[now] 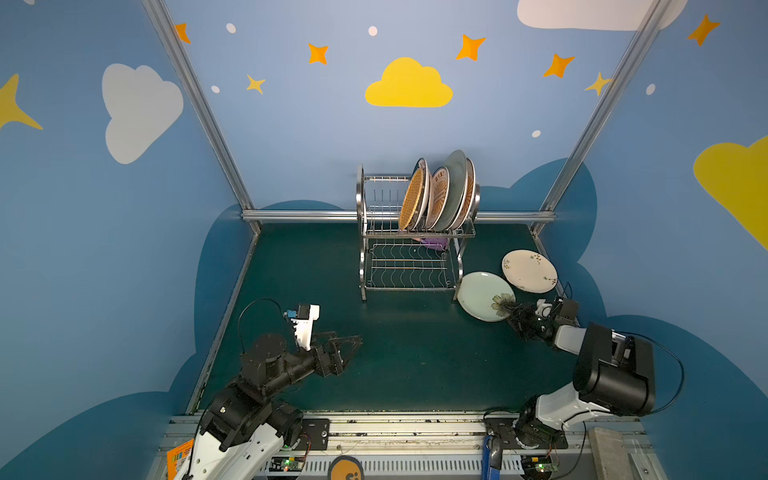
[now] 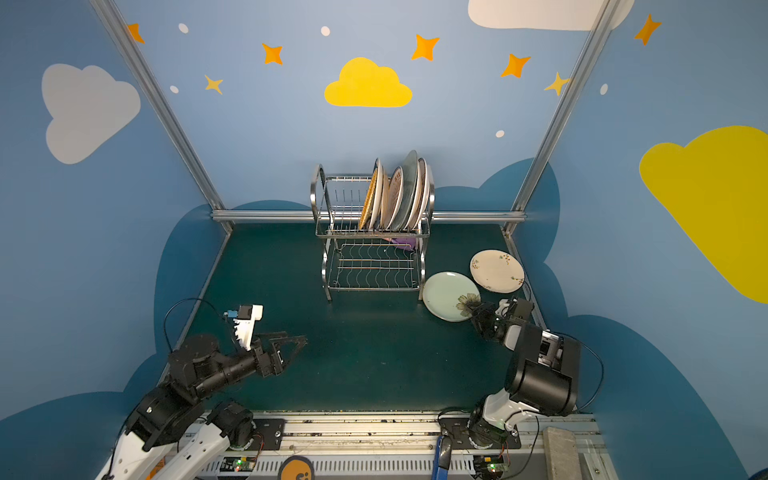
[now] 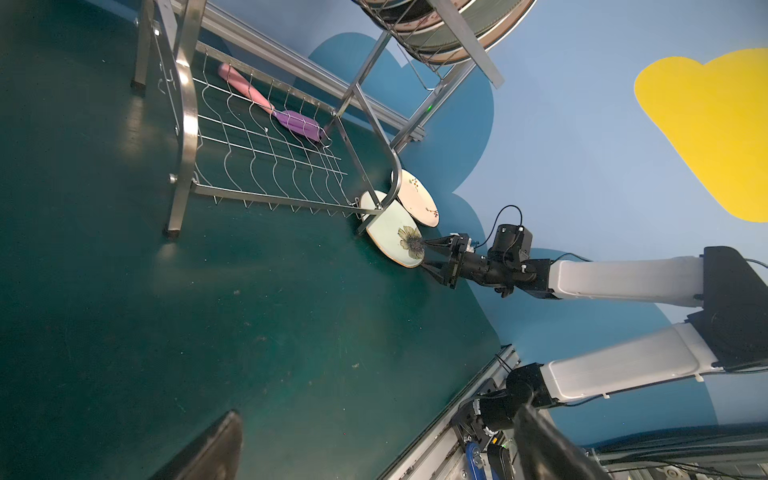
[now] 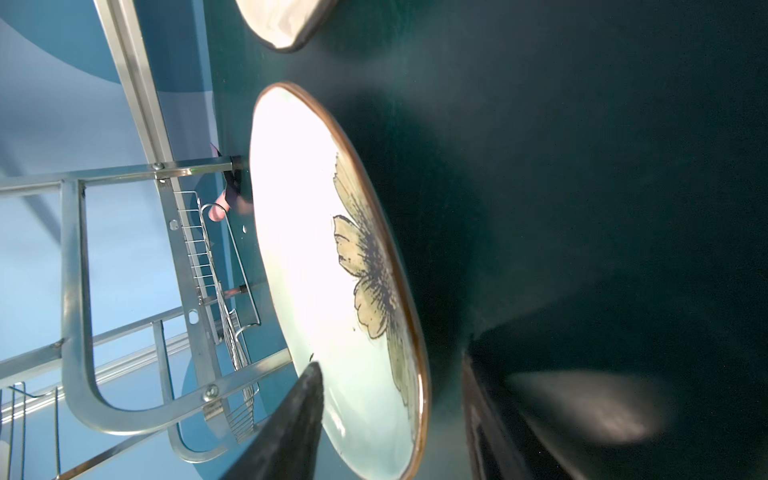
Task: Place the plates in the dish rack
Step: 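Reach the right gripper to the pale green flower plate's edge, then pinch the pale green plate's rim with the right gripper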
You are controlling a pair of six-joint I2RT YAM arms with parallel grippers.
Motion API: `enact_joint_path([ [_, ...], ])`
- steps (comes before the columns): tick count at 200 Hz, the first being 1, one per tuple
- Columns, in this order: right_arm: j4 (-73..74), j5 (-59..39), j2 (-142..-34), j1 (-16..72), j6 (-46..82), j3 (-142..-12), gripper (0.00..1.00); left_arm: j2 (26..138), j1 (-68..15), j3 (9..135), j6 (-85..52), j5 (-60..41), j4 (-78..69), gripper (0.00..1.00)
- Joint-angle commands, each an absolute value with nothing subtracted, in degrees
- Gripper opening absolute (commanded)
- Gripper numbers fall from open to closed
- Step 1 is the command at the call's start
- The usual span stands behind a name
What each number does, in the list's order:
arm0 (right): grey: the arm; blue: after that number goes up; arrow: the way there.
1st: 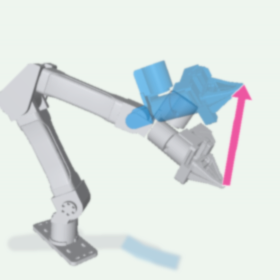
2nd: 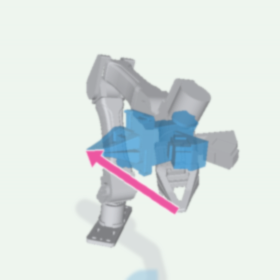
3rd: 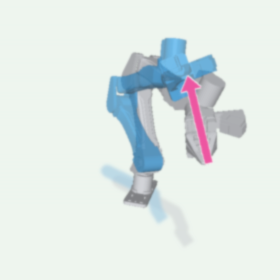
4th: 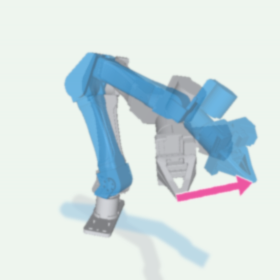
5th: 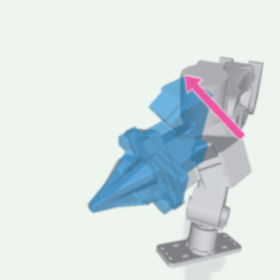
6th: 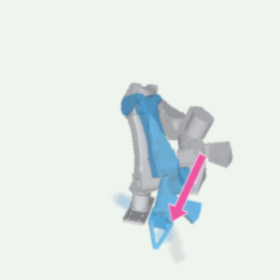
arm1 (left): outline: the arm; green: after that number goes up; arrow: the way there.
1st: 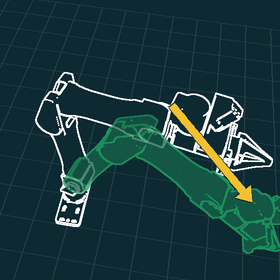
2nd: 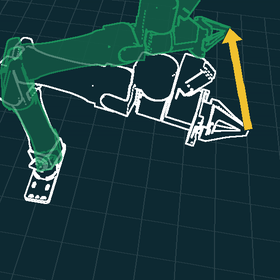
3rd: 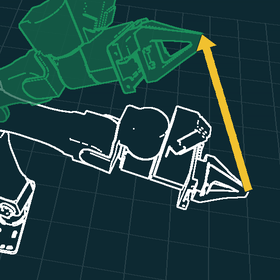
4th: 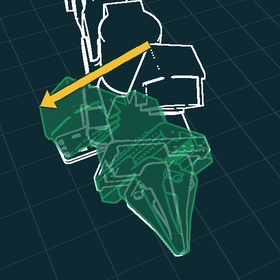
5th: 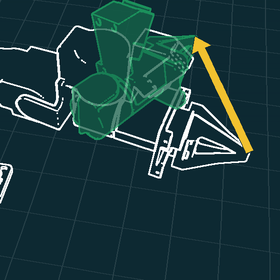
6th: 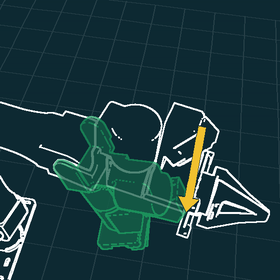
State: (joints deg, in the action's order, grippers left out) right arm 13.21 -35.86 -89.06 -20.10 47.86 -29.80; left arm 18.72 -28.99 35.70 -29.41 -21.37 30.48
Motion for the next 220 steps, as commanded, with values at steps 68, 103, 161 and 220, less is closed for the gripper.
enact_joint_path([
  [68,13.8,-35.2,-94.2,-18.8,52.7,-31.1,0.37,17.8,-28.7,35.2,-29.7,-21.4,30.0,1.00],
  [103,16.7,-33.8,-95.9,-17.7,54.8,-30.2,0.33,17.8,-28.8,35.3,-29.7,-21.2,29.9,1.00],
  [161,17.1,-29.8,-94.7,-15.5,56.7,-28.9,0.25,17.9,-28.5,35.3,-29.5,-21.2,29.9,1.00],
  [220,16.4,-28.1,-92.7,-15.1,57.1,-27.7,0.14,17.8,-28.4,35.3,-29.5,-21.0,30.0,1.00],
])
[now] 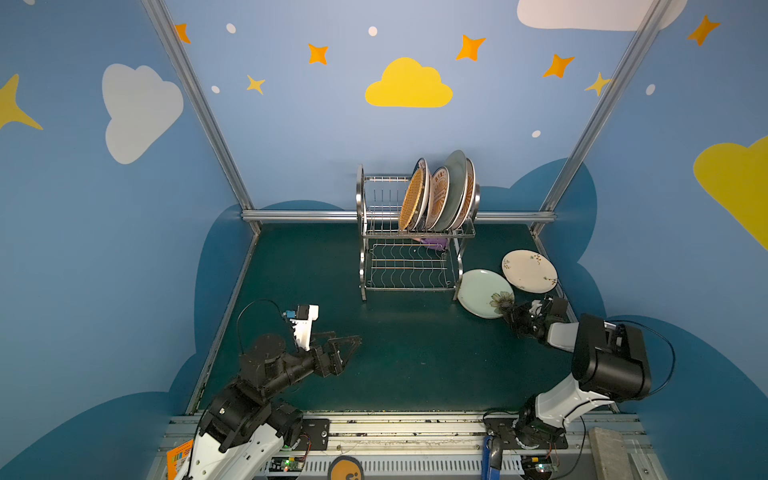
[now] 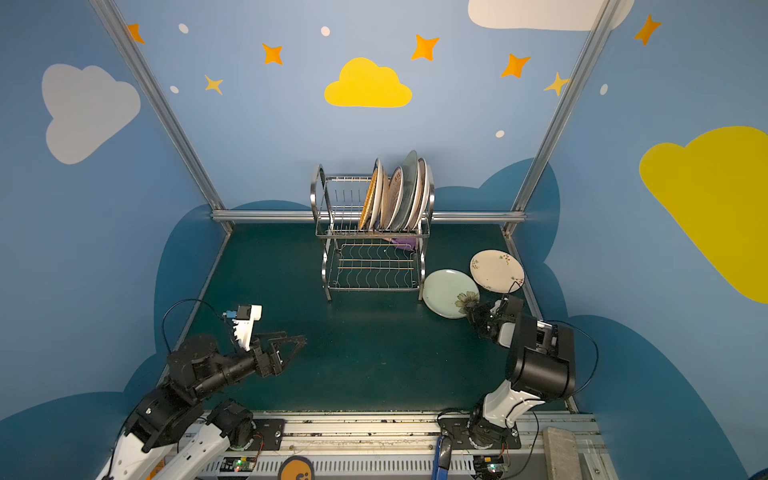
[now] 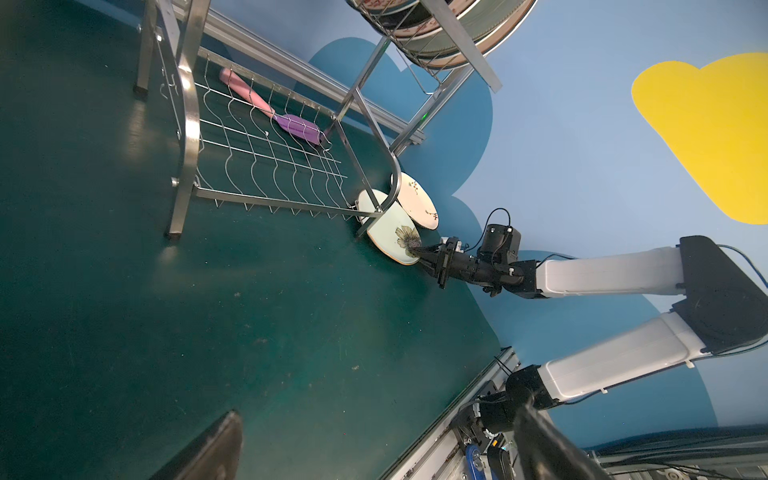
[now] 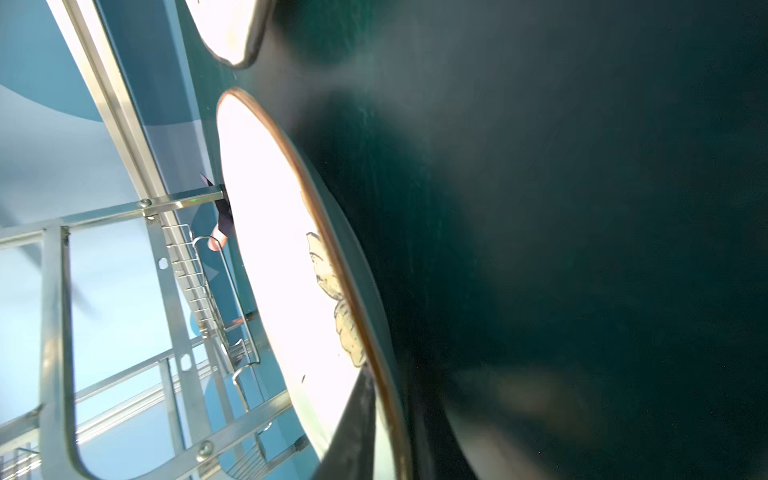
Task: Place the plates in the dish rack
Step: 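Pinch the pale green plate's rim with the right gripper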
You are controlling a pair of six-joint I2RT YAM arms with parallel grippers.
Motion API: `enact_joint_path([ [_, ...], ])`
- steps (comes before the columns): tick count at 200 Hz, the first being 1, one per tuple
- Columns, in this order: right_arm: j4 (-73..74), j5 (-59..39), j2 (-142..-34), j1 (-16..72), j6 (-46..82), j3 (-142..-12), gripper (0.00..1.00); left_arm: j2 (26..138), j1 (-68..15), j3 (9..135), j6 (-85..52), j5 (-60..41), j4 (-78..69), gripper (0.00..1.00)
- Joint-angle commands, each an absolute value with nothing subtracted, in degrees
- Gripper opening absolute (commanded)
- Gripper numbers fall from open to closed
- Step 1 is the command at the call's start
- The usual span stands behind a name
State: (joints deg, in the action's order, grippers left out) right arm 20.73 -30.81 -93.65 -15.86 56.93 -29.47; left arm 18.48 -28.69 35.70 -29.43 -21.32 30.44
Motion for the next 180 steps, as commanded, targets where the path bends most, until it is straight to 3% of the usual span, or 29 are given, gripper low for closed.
enact_joint_path([
  [1,16.3,-28.1,-92.7,-15.1,57.1,-27.7,0.13,17.8,-28.4,35.3,-29.5,-21.1,30.0,1.00],
  [83,8.4,-27.8,-86.0,-15.6,54.1,-27.0,0.00,17.7,-27.9,35.3,-29.7,-20.9,30.0,1.00],
  [180,-15.5,-33.7,-63.7,-22.7,45.1,-30.2,0.00,17.8,-28.0,35.2,-29.8,-19.6,30.4,1.00],
])
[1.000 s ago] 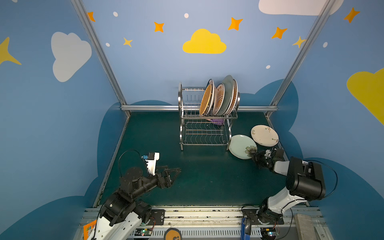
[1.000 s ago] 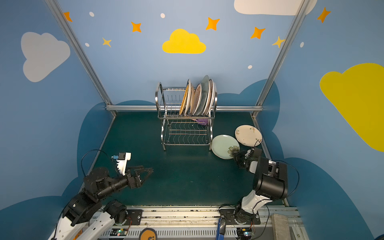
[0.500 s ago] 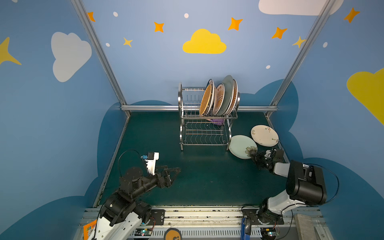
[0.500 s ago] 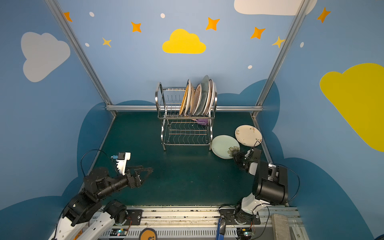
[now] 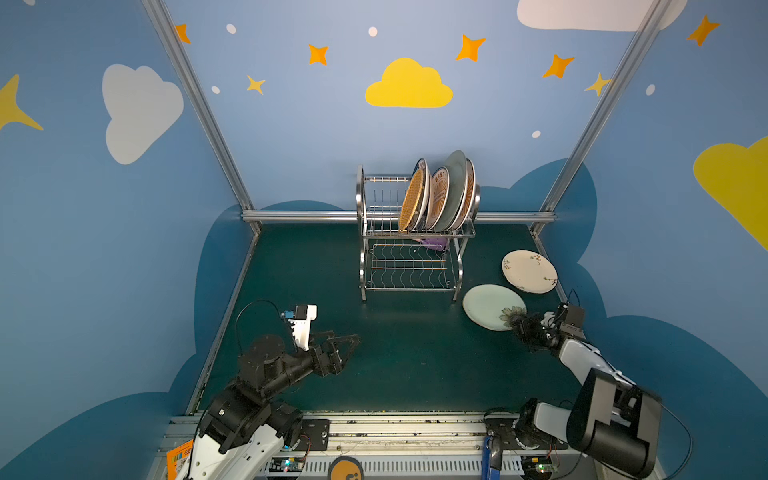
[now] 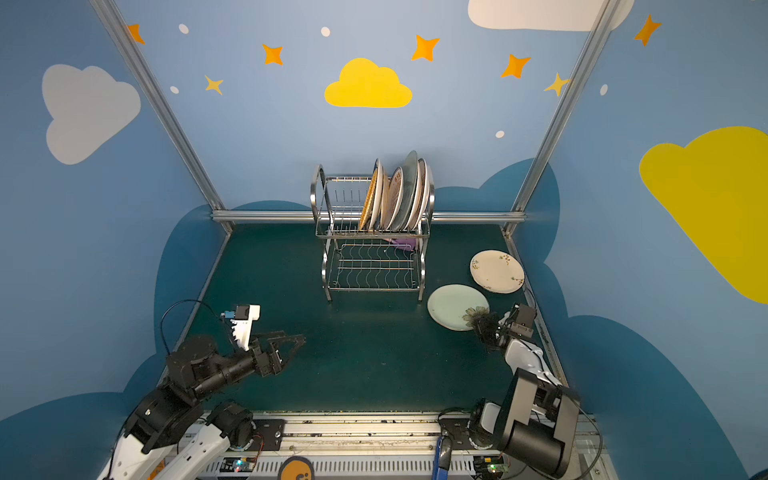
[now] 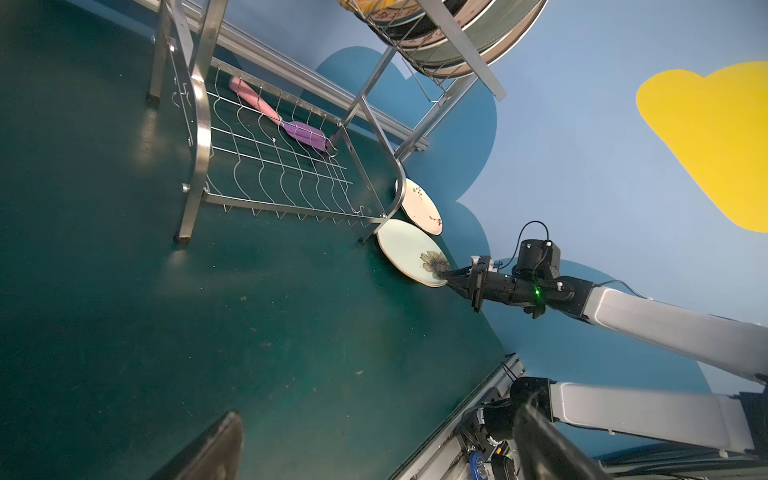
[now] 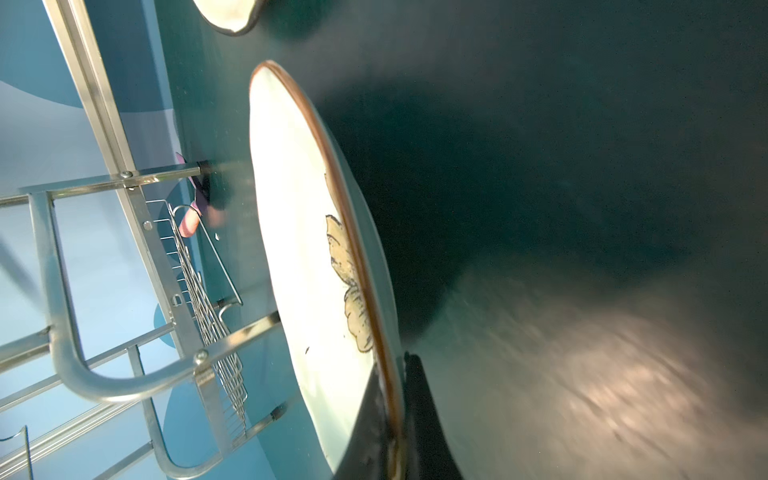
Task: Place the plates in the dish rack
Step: 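Pinch the pale green plate's rim with the right gripper, then drag the green plate up toward the robot with right gripper while left reaches over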
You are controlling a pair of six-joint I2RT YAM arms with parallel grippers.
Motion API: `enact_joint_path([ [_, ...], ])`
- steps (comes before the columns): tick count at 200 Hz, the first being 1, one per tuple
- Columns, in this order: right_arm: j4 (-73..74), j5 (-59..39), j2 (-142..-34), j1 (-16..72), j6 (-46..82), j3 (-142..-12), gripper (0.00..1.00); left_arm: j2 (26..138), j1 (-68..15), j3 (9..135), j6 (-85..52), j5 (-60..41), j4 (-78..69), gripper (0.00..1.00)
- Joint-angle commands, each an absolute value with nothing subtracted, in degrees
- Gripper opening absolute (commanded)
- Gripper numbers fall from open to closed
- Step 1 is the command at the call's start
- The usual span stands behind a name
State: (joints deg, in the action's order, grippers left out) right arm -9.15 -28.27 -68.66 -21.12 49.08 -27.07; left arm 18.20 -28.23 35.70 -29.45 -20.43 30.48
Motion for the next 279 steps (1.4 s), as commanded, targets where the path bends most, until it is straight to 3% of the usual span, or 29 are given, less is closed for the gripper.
enact_joint_path([
  [1,-15.7,-33.8,-63.5,-22.8,45.0,-30.2,0.00,17.8,-28.0,35.2,-29.8,-19.6,30.4,1.00],
  [70,-25.8,-39.1,-50.8,-29.1,42.1,-31.3,0.00,18.1,-27.9,35.1,-30.3,-17.3,30.7,1.00],
  [120,-26.6,-37.3,-34.4,-33.0,43.1,-28.8,0.00,18.1,-28.0,34.4,-30.7,-15.7,30.1,1.00],
  [202,-25.5,-47.1,-32.6,-31.5,51.4,-32.7,0.00,18.3,-27.8,34.1,-30.6,-15.6,29.8,1.00],
  [279,-29.7,-45.0,-30.7,-20.7,53.7,-38.2,0.00,17.1,-27.7,32.9,-29.7,-17.0,27.7,1.00],
])
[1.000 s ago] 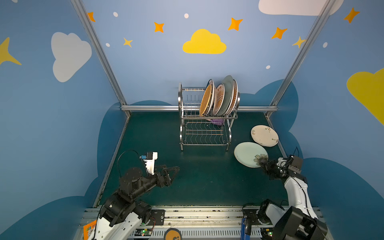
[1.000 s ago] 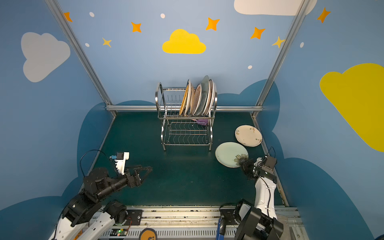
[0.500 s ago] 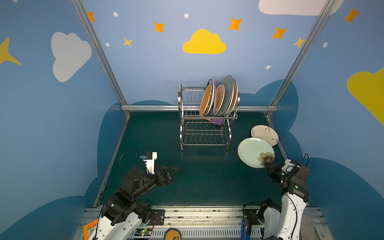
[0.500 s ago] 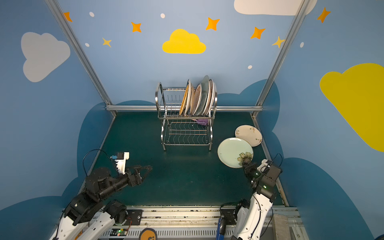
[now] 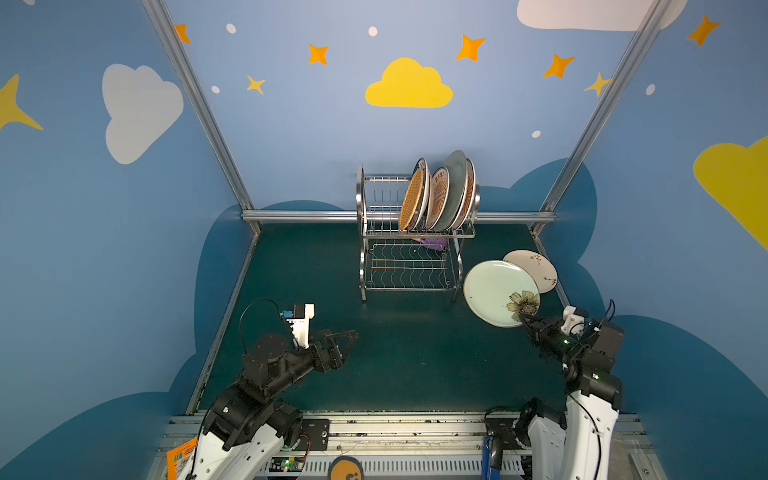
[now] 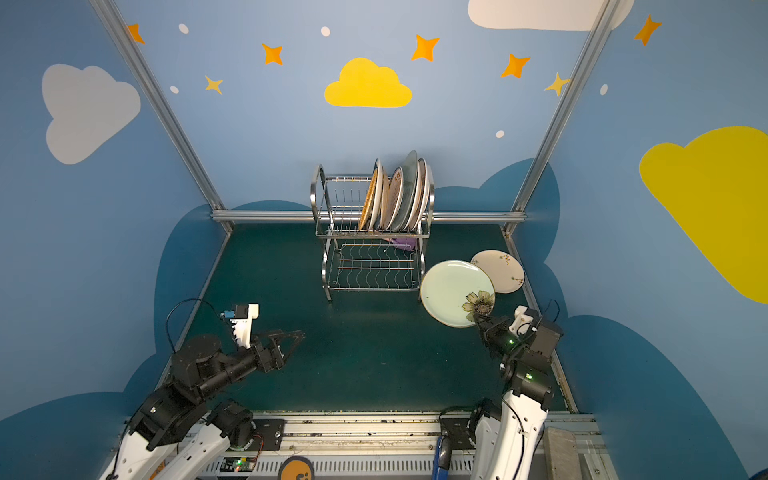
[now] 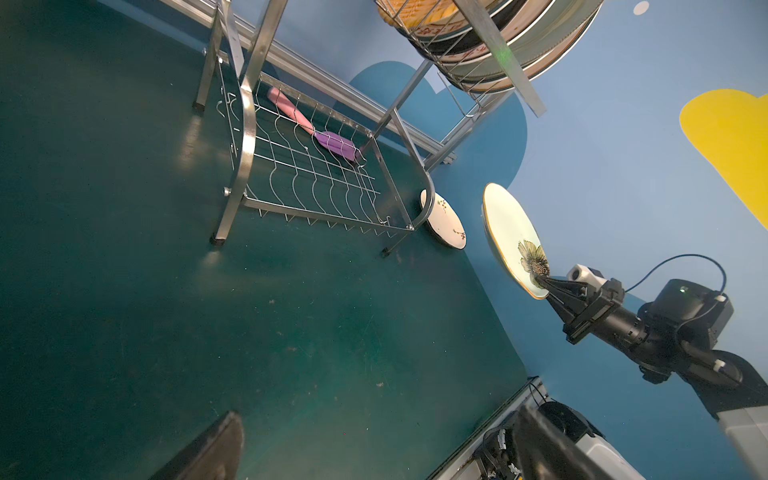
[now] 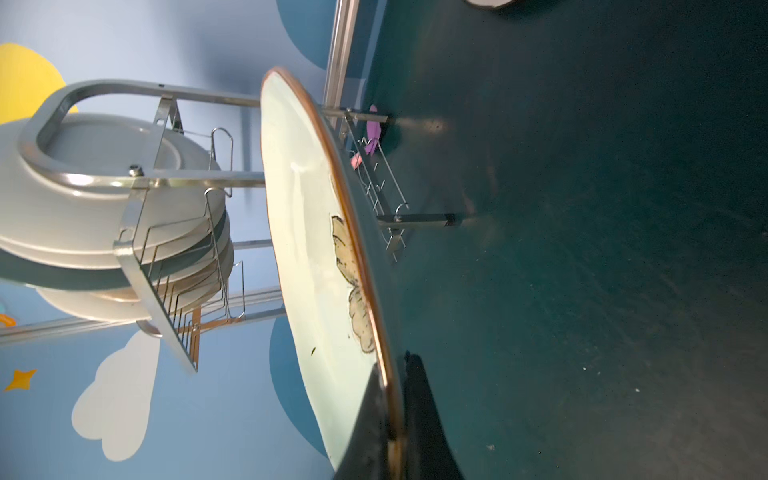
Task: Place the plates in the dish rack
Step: 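Drag the green plate up toward the robot with right gripper while left reaches over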
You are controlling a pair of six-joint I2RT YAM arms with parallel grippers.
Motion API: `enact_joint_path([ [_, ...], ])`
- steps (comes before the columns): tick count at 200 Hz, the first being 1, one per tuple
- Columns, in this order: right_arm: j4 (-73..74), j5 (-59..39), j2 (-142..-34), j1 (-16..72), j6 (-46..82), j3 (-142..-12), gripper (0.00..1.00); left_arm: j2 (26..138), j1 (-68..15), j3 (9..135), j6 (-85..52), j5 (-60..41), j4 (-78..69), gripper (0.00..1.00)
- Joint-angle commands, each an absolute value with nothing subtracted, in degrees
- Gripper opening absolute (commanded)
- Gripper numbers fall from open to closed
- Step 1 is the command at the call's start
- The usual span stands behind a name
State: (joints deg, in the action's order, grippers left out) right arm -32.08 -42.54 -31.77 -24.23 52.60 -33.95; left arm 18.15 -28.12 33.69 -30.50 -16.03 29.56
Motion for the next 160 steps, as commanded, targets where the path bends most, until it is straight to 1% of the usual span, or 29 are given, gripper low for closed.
enact_joint_path([
  [1,-29.8,-44.9,-30.7,-20.6,53.7,-38.2,0.00,17.0,-27.8,32.9,-29.7,-17.1,27.5,1.00],
  [20,-30.1,-43.1,-31.6,-16.1,54.0,-40.2,0.00,16.7,-27.7,31.2,-29.7,-18.9,23.8,1.00],
  [50,-28.6,-37.3,-33.2,-5.5,54.8,-39.8,0.00,19.9,-28.6,29.2,-32.7,-20.3,13.9,1.00],
  [63,-27.3,-35.0,-34.2,-0.9,55.3,-39.4,0.00,23.0,-31.2,28.7,-34.0,-18.9,8.9,1.00],
  [79,-24.8,-32.8,-35.9,3.8,56.0,-38.8,0.00,27.8,-37.8,29.8,-32.1,-12.9,4.9,1.00],
  [100,-21.5,-30.7,-38.5,8.3,56.5,-38.8,0.00,35.6,-50.3,33.3,-22.8,-0.6,2.3,1.00],
  [114,-19.7,-29.9,-40.4,10.4,56.9,-38.8,0.00,41.4,-56.6,36.2,-14.9,5.2,1.7,1.00],
  [140,-17.4,-29.4,-44.0,13.1,57.5,-39.1,0.00,51.5,-64.4,40.1,3.3,12.8,-0.6,1.00],
  [160,-17.3,-28.6,-45.8,14.6,57.4,-40.4,0.00,57.6,-68.0,42.2,16.4,17.2,-2.7,1.00],
])
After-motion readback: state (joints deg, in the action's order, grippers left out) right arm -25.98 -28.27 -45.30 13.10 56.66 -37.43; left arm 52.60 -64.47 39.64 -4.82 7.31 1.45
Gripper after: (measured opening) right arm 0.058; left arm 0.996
